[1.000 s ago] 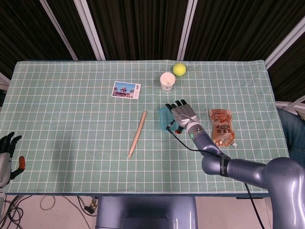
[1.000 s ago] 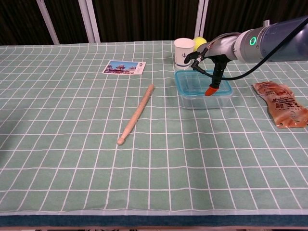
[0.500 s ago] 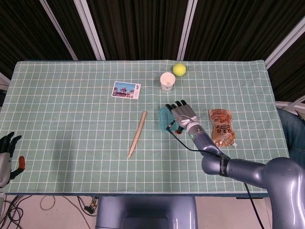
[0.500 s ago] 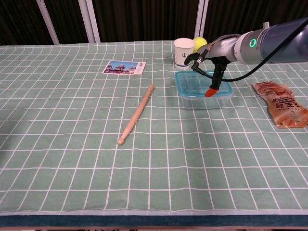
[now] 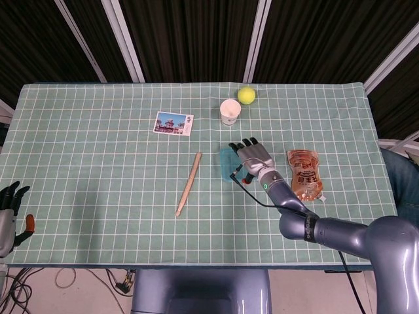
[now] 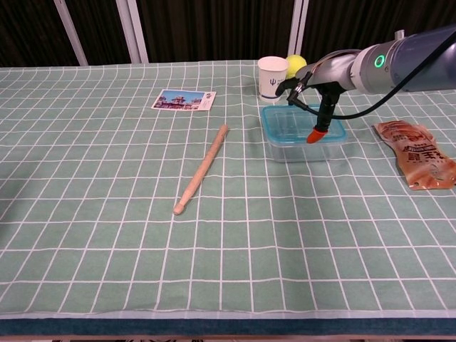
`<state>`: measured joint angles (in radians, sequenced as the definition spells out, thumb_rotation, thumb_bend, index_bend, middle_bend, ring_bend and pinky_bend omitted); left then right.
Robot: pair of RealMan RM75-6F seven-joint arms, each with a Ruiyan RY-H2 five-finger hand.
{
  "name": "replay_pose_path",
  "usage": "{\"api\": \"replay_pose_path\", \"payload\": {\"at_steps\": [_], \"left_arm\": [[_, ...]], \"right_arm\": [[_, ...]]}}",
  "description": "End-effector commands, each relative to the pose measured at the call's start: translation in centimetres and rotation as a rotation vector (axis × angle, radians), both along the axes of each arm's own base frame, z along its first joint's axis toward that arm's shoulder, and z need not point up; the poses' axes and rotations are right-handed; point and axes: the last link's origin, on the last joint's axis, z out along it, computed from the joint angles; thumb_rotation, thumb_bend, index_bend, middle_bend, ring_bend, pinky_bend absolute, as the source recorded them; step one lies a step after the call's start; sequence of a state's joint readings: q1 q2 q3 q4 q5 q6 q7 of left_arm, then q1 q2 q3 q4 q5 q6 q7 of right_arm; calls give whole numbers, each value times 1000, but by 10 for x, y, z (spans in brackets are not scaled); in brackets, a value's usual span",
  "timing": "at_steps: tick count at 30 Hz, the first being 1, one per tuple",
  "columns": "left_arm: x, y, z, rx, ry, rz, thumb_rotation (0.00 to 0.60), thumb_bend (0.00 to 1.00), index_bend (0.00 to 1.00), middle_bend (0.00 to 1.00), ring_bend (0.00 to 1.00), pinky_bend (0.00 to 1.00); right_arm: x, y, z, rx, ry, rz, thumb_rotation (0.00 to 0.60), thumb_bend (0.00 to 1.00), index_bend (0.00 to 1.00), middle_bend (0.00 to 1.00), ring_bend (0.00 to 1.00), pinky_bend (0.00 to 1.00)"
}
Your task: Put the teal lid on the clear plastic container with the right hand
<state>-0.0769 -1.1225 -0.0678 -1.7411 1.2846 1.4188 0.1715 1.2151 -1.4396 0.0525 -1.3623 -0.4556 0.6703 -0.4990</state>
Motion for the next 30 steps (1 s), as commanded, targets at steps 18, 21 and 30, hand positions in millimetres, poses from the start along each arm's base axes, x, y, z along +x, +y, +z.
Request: {"api": "replay_pose_path", "payload": {"at_steps": [18,21,30], "left_arm": [[-1,0,0,-1,0,3,600,567,115,0,0,0],[-1,0,0,-1,0,4,600,568,115,0,0,0],[-1,0,0,-1,-1,5,600,568,115,0,0,0]], "right_arm": [[1,0,-4,-2,-7,3,600,301,0,353,26,0],[2,0,-4,-4,-9,2,600,301,0,352,26,0],[1,-1,-2,2,-5,-10,600,301,0,241,0,0]]}}
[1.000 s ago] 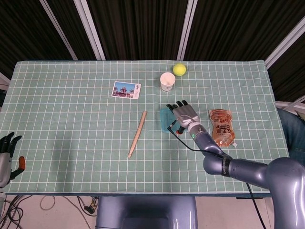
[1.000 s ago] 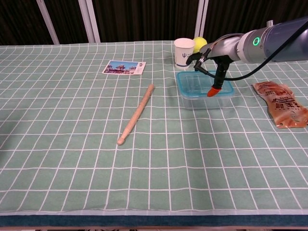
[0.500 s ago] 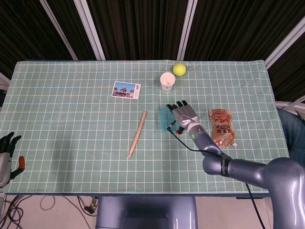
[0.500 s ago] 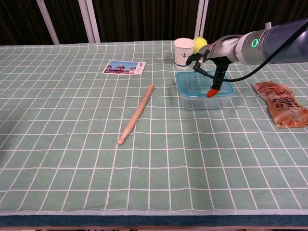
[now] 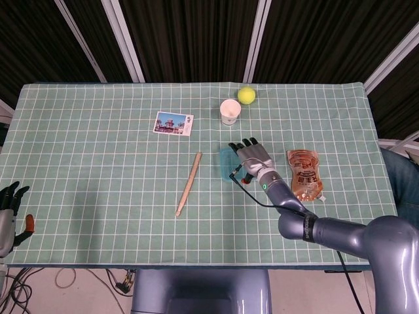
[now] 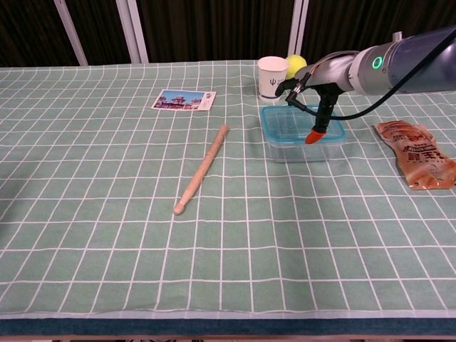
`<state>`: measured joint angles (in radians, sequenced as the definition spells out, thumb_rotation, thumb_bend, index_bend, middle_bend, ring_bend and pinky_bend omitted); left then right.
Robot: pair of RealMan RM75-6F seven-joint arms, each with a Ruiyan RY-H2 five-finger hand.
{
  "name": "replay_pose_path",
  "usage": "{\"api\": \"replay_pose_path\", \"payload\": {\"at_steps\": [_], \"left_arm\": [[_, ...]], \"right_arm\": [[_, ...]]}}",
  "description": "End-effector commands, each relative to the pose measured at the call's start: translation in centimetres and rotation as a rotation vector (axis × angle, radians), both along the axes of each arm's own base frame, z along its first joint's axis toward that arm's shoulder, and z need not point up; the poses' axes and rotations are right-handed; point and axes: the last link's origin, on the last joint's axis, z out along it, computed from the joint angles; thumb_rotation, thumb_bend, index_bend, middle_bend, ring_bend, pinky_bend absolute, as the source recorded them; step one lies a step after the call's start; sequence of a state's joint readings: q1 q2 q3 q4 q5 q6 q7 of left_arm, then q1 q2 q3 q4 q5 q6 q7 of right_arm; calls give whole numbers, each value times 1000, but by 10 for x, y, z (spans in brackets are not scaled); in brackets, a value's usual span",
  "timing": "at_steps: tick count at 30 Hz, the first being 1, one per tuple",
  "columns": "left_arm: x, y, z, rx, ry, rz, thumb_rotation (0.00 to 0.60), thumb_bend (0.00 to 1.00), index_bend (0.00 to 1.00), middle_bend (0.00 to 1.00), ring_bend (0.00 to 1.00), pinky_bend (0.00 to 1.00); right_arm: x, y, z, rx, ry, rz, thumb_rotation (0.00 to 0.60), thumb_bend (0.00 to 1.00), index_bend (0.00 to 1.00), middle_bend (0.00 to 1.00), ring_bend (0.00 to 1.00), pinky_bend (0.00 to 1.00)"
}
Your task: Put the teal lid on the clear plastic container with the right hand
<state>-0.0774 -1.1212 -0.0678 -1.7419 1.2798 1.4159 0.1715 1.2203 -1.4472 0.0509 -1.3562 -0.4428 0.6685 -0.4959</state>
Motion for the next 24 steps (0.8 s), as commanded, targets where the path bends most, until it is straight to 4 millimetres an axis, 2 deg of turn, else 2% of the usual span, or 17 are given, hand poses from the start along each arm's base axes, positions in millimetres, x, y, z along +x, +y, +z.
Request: {"api": "replay_pose_path", "payload": {"at_steps": [1,24], "left_arm": [[0,0,0,1,0,0,600,568,114,0,0,0],[0,-1,0,0,1,0,600,568,114,0,0,0]], "right_arm": [[0,-1,1,-1,1,0,600,301,0,232,0,0],[-1,1,5,-8,1,-7,600,301,0,115,0,0]]}}
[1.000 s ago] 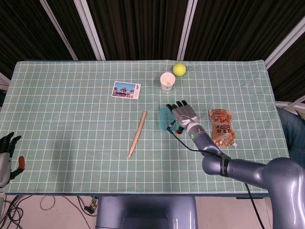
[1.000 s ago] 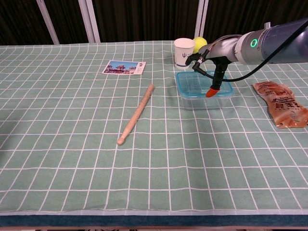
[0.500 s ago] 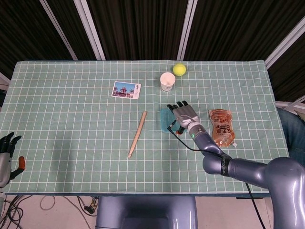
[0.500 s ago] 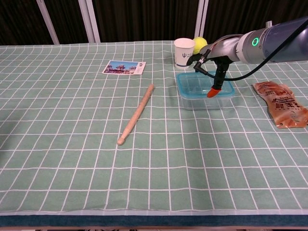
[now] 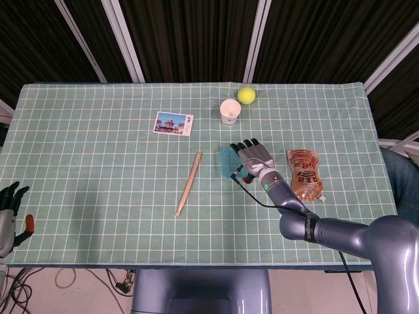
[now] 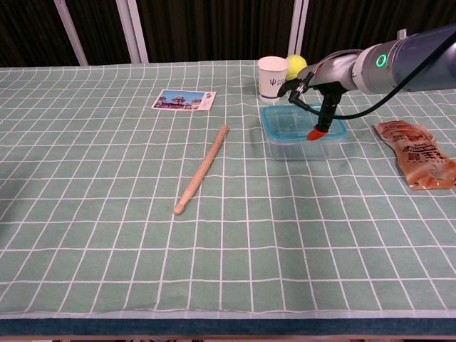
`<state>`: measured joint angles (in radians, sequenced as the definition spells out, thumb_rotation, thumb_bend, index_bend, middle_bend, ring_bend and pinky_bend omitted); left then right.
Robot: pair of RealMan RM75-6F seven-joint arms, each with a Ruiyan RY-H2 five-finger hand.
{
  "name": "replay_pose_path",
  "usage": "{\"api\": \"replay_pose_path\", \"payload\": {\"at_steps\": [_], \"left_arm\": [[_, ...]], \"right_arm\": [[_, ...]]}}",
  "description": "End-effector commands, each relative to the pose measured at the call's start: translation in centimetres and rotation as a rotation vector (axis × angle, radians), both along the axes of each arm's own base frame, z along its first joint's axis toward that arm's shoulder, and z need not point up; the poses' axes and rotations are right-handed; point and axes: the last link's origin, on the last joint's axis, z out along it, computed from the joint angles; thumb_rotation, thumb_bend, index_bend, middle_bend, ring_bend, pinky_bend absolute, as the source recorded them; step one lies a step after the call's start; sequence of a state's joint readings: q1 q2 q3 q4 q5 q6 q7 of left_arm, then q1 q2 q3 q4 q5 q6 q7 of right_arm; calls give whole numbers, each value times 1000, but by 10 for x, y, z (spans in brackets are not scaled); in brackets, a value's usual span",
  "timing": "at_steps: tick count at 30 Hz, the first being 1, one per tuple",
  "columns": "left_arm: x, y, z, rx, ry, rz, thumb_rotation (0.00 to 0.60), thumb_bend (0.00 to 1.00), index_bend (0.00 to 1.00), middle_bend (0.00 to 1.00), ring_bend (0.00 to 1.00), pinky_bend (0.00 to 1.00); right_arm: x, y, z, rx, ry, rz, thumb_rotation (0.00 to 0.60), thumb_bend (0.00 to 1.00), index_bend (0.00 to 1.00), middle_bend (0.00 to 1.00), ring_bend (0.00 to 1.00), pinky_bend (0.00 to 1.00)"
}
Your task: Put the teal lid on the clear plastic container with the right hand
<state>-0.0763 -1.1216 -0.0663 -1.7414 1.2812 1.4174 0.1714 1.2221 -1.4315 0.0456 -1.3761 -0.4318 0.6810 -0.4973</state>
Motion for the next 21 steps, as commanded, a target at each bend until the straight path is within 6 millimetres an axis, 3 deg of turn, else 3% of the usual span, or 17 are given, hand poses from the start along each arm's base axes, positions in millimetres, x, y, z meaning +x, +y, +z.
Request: {"api": "replay_pose_path", "payload": {"at_steps": [1,13,21], "left_arm": [[0,0,0,0,0,0,600,568,114,0,0,0],[0,0,0,-1,1,2,600,568,114,0,0,0],[0,0,0,-3,-2,0,600,568,114,0,0,0]], "right_arm": [[0,0,1,-1,3,-1,600,300,0,110,0,0],[-1,0,4,3,16,-6,600,300,0,55,0,0],[4,7,25,-36,-30,-6,600,300,20,96,0,0]]}}
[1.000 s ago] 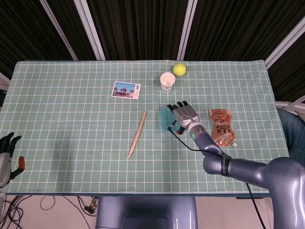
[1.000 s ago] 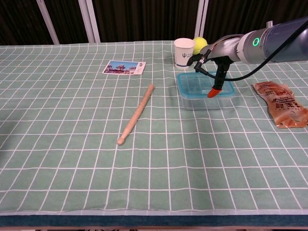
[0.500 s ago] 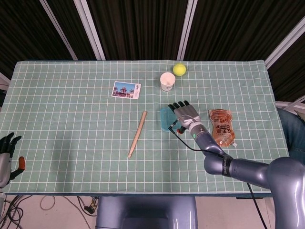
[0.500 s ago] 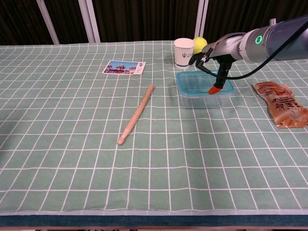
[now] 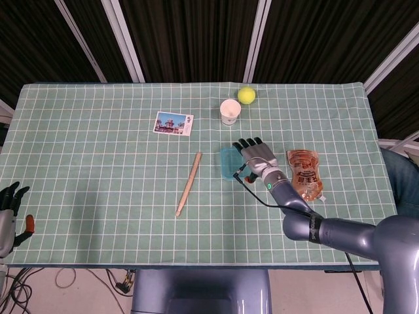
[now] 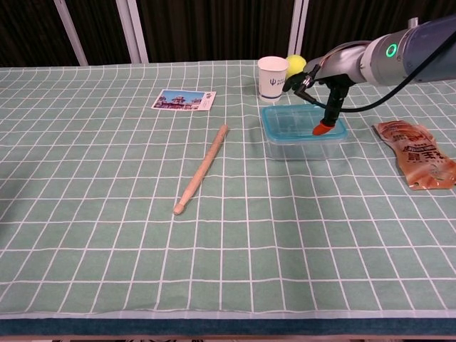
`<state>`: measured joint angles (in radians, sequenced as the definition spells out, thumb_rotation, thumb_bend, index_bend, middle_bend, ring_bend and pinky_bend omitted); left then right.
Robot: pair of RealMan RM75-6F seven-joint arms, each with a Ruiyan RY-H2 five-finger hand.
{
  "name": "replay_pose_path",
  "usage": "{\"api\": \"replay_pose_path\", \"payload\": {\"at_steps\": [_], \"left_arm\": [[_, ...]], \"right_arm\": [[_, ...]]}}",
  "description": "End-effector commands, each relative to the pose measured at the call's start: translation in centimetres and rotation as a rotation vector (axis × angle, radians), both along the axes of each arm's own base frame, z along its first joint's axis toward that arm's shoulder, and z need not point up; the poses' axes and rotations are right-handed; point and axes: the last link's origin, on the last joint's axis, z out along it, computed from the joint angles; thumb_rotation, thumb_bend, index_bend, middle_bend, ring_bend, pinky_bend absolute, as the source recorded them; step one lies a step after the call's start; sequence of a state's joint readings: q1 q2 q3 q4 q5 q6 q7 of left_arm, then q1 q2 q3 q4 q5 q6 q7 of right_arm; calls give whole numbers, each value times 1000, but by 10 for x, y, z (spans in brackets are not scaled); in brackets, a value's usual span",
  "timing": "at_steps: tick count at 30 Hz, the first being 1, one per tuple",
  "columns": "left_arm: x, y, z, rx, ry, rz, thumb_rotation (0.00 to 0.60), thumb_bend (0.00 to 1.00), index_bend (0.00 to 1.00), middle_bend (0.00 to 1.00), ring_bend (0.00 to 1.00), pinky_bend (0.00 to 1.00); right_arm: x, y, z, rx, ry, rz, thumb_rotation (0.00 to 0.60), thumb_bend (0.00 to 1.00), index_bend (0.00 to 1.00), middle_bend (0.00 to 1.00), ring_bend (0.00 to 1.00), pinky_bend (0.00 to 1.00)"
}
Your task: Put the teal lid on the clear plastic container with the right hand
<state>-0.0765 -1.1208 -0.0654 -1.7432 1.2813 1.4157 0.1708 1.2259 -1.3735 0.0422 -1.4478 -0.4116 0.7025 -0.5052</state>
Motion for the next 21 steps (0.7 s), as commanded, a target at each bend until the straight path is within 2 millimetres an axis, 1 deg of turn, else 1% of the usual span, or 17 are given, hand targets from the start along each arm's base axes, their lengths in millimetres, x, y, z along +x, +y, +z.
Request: {"api": "replay_pose_path", "payload": {"at_steps": [1,3,6,9,12,16,21], "left_arm": [[0,0,0,0,-1,0,600,568,114,0,0,0],[0,0,0,0,-3,1,600,568,114,0,0,0],[0,0,0,-3,-5,4,600,568,114,0,0,0],[0,0,0,-5,-7,2,600,568,114,0,0,0],[1,-1,0,-6,-10,-2,600,568,114,0,0,0],[1,-1,0,-7,-15,-4,600,568,114,0,0,0],[1,-1,0,-9,-19,-3,600,568,114,0,0,0]], "right_arm": [[3,5,13,-42,-45,4,600,300,43,116,0,0],[5,8,18,-74,-87,12,600,301,128,149,0,0],[6,18,21,-105,-152,30,600,301,216,171,0,0],[6,27,25,-112,-180,55,600,319,262,214,0,0],[7,34,29,-119,-197,74,600,396,324,238,0,0],[9,41,33,-124,-230,76,600,434,381,240,0,0],[12,49,35,-123,-260,75,600,471,417,240,0,0]]}}
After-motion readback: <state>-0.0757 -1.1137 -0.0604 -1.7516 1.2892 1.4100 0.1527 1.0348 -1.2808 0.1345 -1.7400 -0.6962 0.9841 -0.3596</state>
